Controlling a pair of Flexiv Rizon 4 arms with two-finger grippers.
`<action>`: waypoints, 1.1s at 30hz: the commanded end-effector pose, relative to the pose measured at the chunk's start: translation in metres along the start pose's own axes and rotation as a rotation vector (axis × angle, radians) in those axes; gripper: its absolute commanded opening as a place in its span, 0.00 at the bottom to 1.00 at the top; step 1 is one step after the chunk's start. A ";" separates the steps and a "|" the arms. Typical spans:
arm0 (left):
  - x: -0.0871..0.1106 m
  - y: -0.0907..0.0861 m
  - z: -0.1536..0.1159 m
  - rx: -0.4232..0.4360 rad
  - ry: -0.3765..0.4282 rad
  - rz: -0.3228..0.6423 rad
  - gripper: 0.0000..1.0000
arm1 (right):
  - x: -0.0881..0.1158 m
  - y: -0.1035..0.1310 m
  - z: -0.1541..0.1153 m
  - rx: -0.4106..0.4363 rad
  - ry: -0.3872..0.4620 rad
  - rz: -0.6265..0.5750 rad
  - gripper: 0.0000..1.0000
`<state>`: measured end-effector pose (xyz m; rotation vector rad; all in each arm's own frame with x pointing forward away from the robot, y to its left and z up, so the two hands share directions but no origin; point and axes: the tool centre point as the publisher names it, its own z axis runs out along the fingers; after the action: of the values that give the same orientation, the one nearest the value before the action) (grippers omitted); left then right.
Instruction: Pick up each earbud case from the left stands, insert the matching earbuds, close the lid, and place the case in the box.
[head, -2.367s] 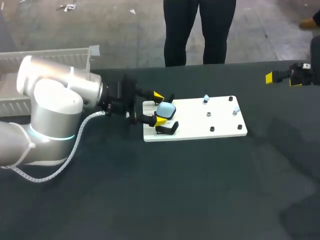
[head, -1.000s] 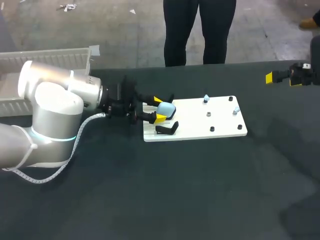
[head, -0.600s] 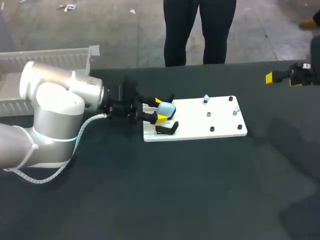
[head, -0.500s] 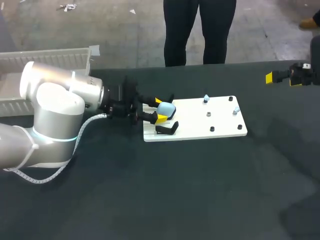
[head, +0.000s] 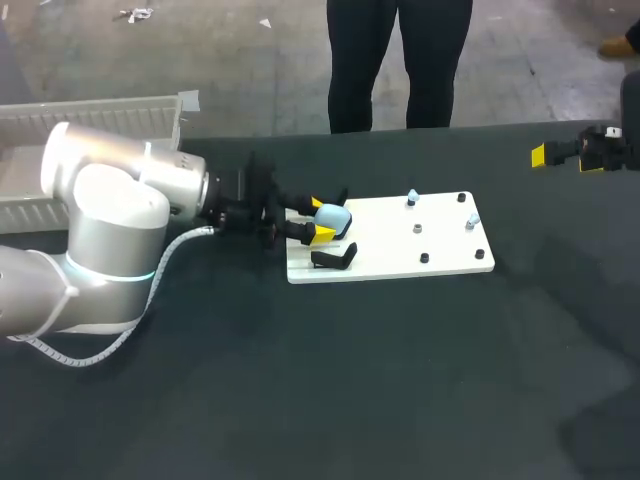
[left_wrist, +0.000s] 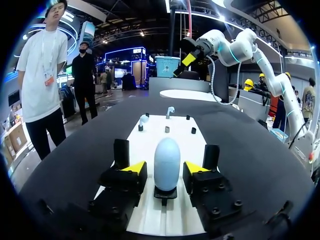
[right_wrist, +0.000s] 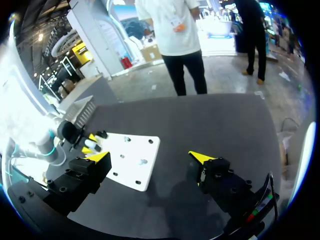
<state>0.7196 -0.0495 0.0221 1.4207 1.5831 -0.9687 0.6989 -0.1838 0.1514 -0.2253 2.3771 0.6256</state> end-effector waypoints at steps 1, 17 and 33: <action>0.002 0.003 0.002 0.004 -0.004 0.000 0.44 | 0.000 -0.001 0.000 -0.002 -0.001 -0.001 1.00; 0.002 0.003 0.002 0.006 -0.008 0.002 0.28 | 0.000 -0.001 0.000 -0.002 -0.001 -0.001 1.00; -0.004 -0.001 -0.003 0.016 -0.028 0.001 0.00 | 0.000 -0.001 0.000 -0.002 -0.001 -0.001 1.00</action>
<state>0.7195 -0.0508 0.0253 1.4175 1.5695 -0.9970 0.6989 -0.1838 0.1514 -0.2253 2.3771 0.6256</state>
